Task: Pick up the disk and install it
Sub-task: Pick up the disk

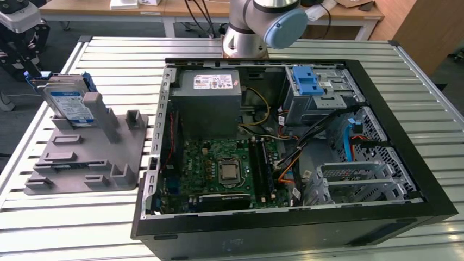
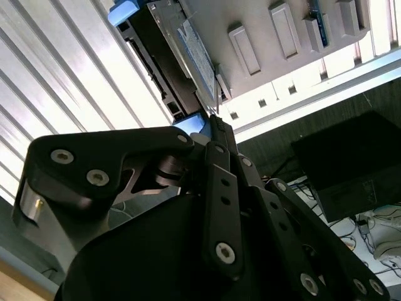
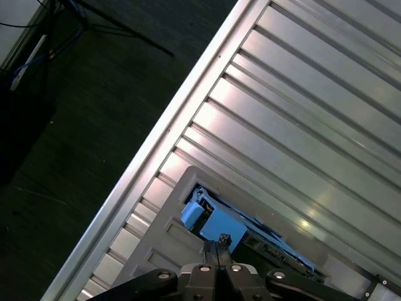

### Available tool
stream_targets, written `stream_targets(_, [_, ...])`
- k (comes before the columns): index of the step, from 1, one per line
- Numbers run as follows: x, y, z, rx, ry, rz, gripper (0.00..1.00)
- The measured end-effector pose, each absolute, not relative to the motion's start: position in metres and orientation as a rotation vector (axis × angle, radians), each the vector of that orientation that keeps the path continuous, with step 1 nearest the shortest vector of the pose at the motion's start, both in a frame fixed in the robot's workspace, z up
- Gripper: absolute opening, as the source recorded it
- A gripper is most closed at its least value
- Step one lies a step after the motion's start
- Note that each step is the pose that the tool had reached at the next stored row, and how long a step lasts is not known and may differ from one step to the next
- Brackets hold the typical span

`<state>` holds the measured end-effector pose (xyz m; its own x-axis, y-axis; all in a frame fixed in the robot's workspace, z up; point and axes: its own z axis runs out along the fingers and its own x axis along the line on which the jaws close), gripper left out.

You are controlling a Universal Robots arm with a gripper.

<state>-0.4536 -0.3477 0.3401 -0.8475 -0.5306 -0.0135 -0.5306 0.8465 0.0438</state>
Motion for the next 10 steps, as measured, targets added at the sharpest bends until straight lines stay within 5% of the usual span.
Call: stream_targets(10, [-0.4536, -0.3477, 0.3401, -0.899, 3.009, 0.072, 0.11])
